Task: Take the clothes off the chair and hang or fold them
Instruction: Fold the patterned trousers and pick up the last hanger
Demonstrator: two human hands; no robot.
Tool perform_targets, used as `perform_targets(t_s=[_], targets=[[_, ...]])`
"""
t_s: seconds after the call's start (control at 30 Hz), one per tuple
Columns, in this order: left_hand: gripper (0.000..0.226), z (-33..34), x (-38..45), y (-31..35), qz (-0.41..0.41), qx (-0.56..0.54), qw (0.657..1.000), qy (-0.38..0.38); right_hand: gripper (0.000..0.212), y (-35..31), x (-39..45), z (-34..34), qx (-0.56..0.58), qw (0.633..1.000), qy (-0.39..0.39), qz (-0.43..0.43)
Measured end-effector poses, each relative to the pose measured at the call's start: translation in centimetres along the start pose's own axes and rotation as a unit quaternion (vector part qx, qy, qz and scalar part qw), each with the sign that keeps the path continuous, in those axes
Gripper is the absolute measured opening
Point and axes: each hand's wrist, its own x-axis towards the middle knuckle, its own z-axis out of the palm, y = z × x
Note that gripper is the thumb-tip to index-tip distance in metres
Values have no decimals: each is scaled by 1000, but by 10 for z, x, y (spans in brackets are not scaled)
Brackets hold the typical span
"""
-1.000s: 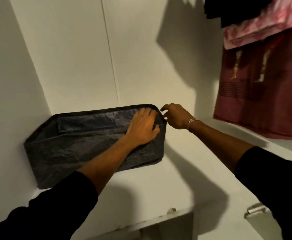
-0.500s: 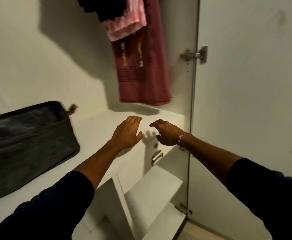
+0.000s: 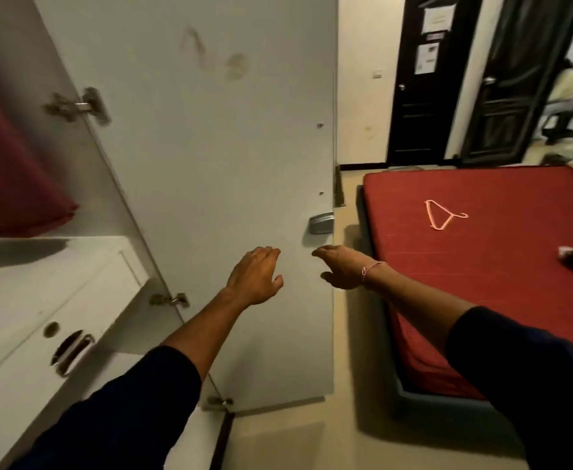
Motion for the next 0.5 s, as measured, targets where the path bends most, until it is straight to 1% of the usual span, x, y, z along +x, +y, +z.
perform_targets(t_s=[0.13, 0.27, 0.5], targets=[[75, 34, 52, 90, 52, -3, 998, -29, 67, 95, -41, 1, -28, 999, -2, 45], [80, 63, 108, 173, 105, 15, 993, -56, 77, 188, -79, 9, -49, 994, -24, 96], [84, 102, 194, 312, 199, 33, 975, -89, 75, 319, -149, 14, -30, 978, -35, 205]])
